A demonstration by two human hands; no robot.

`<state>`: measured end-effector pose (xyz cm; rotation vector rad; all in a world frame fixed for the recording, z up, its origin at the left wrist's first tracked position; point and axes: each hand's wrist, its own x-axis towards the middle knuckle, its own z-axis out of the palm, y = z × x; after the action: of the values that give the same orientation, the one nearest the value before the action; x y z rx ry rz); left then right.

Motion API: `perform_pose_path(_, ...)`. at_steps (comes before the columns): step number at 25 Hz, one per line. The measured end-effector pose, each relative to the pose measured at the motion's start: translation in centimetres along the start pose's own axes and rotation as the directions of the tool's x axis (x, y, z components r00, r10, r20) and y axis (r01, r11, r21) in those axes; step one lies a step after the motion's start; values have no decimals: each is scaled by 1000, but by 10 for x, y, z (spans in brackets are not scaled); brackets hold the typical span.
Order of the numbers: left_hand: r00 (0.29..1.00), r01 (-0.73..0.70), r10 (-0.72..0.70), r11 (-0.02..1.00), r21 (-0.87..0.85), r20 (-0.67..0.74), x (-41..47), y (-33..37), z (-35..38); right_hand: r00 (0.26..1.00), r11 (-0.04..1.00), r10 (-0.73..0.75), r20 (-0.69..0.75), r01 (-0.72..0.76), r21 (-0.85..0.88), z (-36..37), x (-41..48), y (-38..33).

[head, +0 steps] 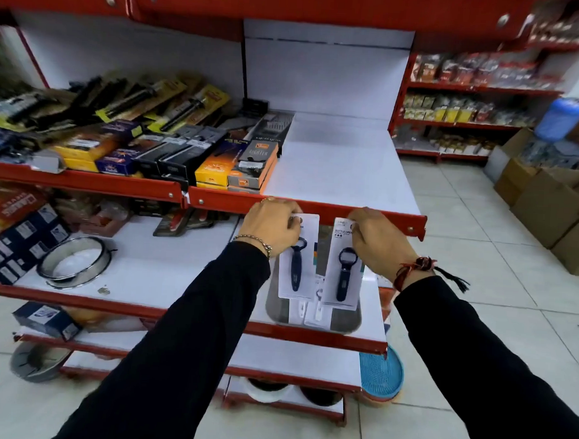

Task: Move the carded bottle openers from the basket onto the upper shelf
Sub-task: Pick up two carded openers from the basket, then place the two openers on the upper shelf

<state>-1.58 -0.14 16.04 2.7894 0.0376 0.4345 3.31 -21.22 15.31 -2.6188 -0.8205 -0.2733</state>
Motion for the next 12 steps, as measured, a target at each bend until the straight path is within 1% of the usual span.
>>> perform_pose_path(2, 1000, -4, 4, 1000, -12, -18, 16, 5, -26, 1000, 1000, -4, -25, 4, 17, -27, 18, -2)
perform_pose_path(7, 998, 38, -41, 997, -67, -54, 80, 10, -81, 996, 999, 25, -82, -21, 43, -79, 91, 0)
perform_pose_path(10, 998, 58, -58, 998, 14, -1, 134, 8, -100, 997, 997, 46, -67, -41, 65, -91, 145, 6)
perform_pose_path(12, 995, 73, -80, 992, 104, 66, 167, 4, -102, 995, 992, 95, -15, -94, 87, -86, 176, 10)
